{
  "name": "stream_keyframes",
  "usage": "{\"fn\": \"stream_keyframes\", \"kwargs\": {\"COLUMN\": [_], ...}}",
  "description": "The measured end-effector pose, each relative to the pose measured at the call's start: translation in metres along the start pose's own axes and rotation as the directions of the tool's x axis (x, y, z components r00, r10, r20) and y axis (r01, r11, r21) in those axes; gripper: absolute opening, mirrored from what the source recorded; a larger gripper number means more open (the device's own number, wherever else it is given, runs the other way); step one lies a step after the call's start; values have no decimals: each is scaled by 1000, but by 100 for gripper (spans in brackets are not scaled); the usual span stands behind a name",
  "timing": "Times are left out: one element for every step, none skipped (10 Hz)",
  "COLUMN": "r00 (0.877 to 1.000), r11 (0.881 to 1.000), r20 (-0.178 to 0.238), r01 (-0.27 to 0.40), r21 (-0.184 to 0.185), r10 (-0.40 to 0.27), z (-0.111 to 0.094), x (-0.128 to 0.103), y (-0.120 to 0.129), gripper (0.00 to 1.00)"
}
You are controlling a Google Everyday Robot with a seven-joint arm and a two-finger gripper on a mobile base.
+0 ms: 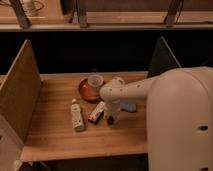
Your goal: Drag the pepper across the table
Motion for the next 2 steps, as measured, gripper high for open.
{"fn": "stream_keyframes", "kwargs": {"r00": [1000, 1000], "r11": [999, 999], "r20": [-10, -10], "r01": [27, 27], "r21": [-19, -20], "r10": [-27, -28], "z": [-2, -2], "x": [5, 5], "y": [12, 12], "gripper": [0, 1]}}
